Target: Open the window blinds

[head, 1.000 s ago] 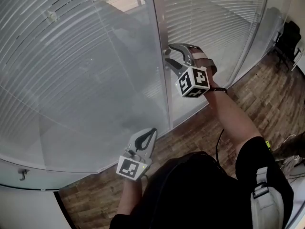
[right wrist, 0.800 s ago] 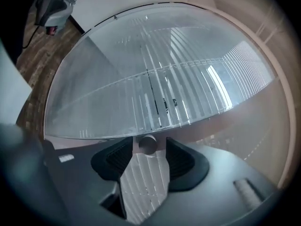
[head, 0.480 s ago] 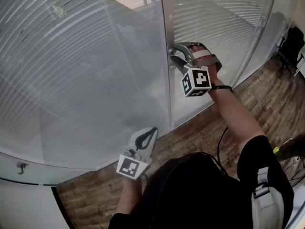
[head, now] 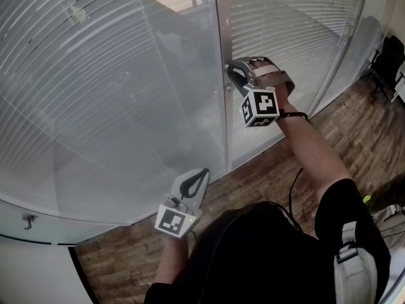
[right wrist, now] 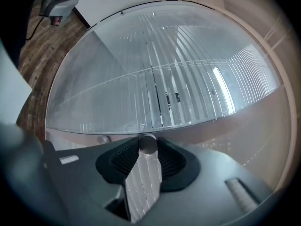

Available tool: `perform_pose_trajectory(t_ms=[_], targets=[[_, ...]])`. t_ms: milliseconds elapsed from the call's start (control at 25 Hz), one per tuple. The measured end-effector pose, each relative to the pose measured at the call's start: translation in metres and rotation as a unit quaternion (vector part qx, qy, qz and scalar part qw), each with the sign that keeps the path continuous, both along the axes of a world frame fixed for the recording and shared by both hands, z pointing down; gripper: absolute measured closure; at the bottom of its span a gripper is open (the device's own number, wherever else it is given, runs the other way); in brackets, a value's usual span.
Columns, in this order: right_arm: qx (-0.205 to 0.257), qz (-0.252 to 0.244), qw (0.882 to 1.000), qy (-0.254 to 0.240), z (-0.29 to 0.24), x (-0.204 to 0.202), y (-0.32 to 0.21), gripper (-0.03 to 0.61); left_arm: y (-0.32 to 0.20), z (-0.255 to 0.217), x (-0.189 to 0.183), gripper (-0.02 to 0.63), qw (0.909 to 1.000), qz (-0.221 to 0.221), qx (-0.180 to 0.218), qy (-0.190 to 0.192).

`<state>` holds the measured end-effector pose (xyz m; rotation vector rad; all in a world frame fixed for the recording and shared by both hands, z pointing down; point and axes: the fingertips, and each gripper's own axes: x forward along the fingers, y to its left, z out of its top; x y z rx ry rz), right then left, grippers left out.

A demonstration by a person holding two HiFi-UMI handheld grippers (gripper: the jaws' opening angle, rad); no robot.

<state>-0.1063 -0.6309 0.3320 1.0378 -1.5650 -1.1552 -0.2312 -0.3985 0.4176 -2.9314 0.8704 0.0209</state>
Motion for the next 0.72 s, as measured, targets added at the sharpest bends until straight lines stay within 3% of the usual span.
perform_pose_trajectory(t_ms=[240, 440, 720], targets=[[-0.006, 0.002, 1.0, -0.016, 0.0, 0.001, 0.0, 0.451, 0.001, 0.0, -0.001, 0.609, 1.0, -0.001, -0.003, -0.001], [-0.032, 0.005, 0.994, -0.101, -0.006, 0.0, 0.001, 0.451, 0.0, 0.001, -0.003, 0.609, 1.0, -0.001, -0.004, -0.001], [-0.077, 0.012, 0.961, -0.264, -0.01, 0.005, -0.001, 0.451, -0.001, 0.002, -0.002, 0.609, 1.0, 0.003, -0.004, -0.003]])
